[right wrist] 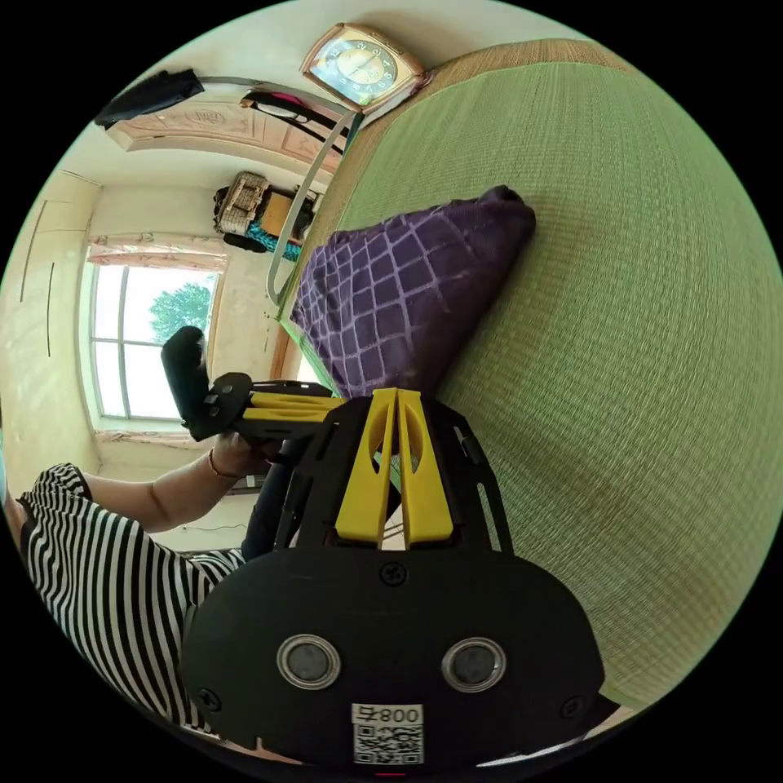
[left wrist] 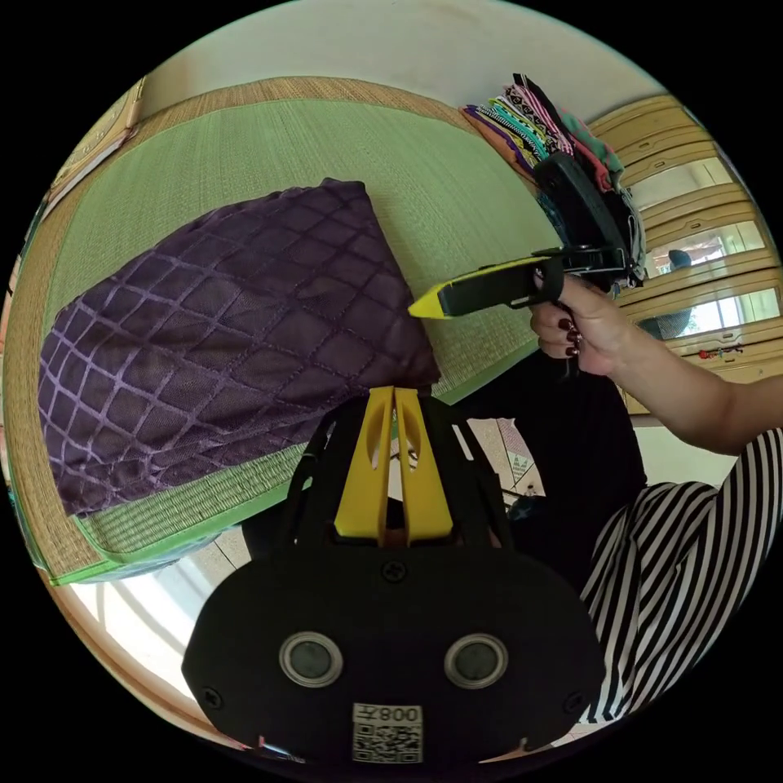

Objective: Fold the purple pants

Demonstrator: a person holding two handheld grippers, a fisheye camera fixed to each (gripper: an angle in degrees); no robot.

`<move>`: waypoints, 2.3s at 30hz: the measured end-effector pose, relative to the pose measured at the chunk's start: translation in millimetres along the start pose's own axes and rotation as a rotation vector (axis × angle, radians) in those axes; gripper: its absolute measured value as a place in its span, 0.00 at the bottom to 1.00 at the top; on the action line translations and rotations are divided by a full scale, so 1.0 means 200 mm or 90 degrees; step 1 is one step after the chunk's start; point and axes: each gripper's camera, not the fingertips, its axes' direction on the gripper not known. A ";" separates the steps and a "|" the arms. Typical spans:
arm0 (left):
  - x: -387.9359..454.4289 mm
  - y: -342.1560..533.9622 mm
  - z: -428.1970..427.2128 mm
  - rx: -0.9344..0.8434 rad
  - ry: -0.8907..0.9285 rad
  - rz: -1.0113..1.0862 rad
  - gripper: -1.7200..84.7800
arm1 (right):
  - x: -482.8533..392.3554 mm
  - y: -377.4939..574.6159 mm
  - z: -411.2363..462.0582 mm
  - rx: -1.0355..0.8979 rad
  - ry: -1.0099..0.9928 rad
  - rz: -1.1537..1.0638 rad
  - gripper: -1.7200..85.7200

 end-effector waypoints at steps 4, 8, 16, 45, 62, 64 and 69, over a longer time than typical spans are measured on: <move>-0.02 0.05 -0.06 0.009 0.019 -0.031 0.03 | 0.05 0.06 -0.08 0.032 -0.072 0.038 0.02; -0.07 0.11 -0.06 0.012 0.101 -0.098 0.05 | 0.06 0.11 -0.22 0.073 -0.093 0.055 0.03; -0.13 0.08 -0.03 0.020 0.188 -0.180 0.09 | 0.14 0.14 -0.28 0.040 -0.170 0.122 0.10; 0.12 0.30 -0.74 0.088 0.220 -0.165 0.03 | 0.25 0.08 -0.46 0.092 -0.367 0.223 0.15; 0.18 0.49 -1.31 0.106 0.217 -0.157 0.03 | 0.19 0.03 -0.35 0.066 -0.395 0.232 0.10; 0.15 0.54 -1.40 0.116 0.231 -0.158 0.03 | 0.16 0.03 -0.36 0.066 -0.391 0.220 0.10; -0.09 0.77 -1.65 0.157 0.271 -0.243 0.03 | 0.07 0.01 -0.43 0.085 -0.407 0.191 0.08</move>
